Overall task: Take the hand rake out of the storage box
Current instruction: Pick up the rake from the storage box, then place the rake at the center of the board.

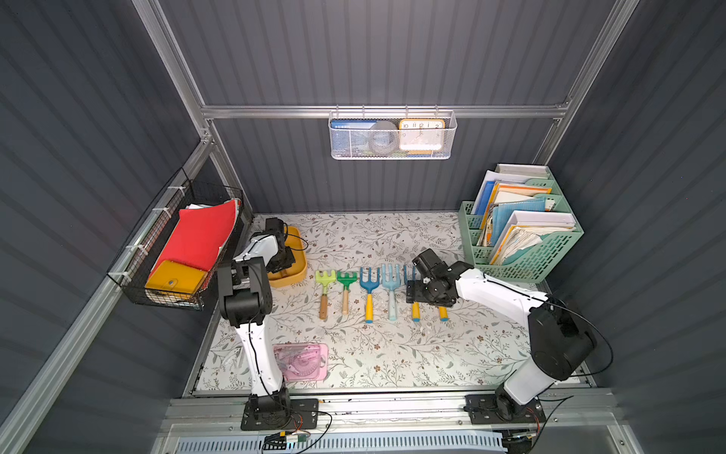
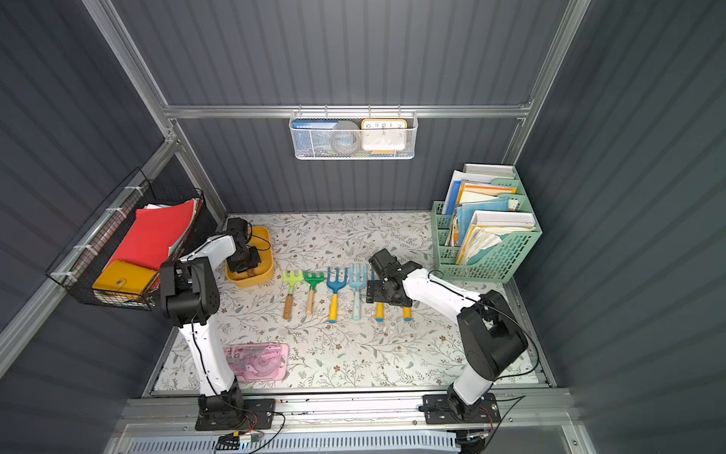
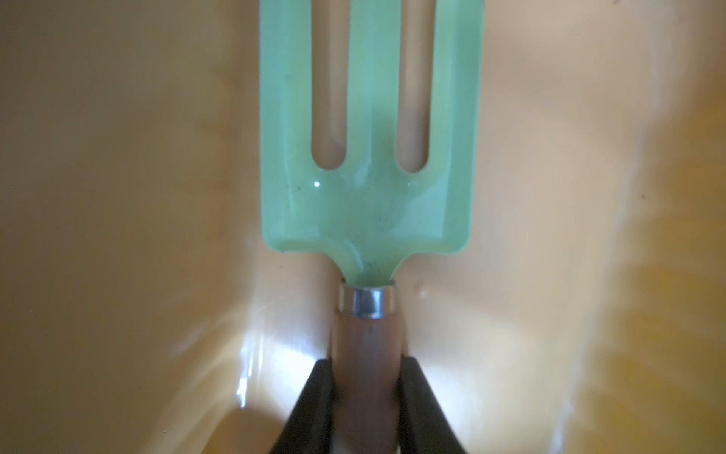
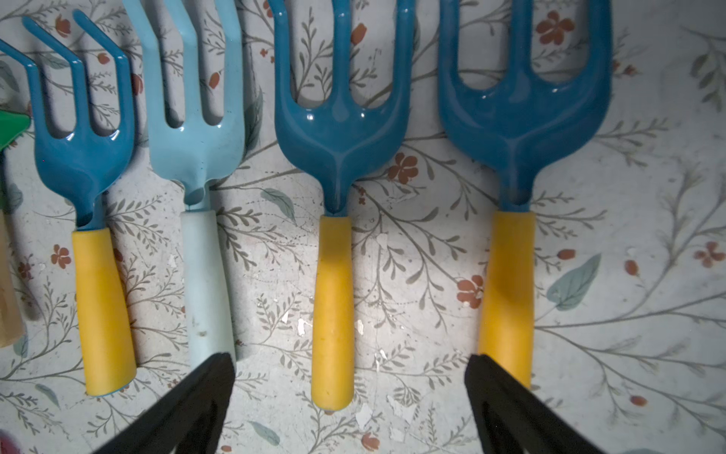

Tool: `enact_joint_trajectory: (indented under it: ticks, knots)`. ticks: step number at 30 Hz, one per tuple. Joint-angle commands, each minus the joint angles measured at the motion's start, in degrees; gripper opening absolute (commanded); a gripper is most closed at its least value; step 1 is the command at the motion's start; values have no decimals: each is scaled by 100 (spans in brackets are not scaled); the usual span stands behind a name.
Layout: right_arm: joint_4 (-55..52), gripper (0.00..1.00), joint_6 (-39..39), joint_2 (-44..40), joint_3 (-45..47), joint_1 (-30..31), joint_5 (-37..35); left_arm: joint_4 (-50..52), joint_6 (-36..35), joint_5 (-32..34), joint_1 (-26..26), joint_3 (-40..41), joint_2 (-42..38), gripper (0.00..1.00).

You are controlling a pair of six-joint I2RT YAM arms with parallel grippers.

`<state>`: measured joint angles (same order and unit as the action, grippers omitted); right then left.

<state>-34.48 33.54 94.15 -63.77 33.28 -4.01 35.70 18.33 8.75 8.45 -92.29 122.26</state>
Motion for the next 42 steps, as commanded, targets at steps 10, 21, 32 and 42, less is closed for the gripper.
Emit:
enact_joint_trajectory:
  ticks: [10, 21, 32, 42]
  knots:
    - [-65, 96, -57, -131, -109, 27, -3, 32, -372, 51, -765, -432, -1012, 8]
    - [-93, 96, -36, -213, -83, 30, -30, 156, -452, -396, -1671, -249, -1315, 9]
    - [-90, 97, -32, -265, -88, 30, 8, 196, -434, -805, -1647, 683, -1283, 8]
    - [-47, 97, -23, -303, -39, 30, 29, 142, -295, -912, -1128, 1390, -1594, 8]
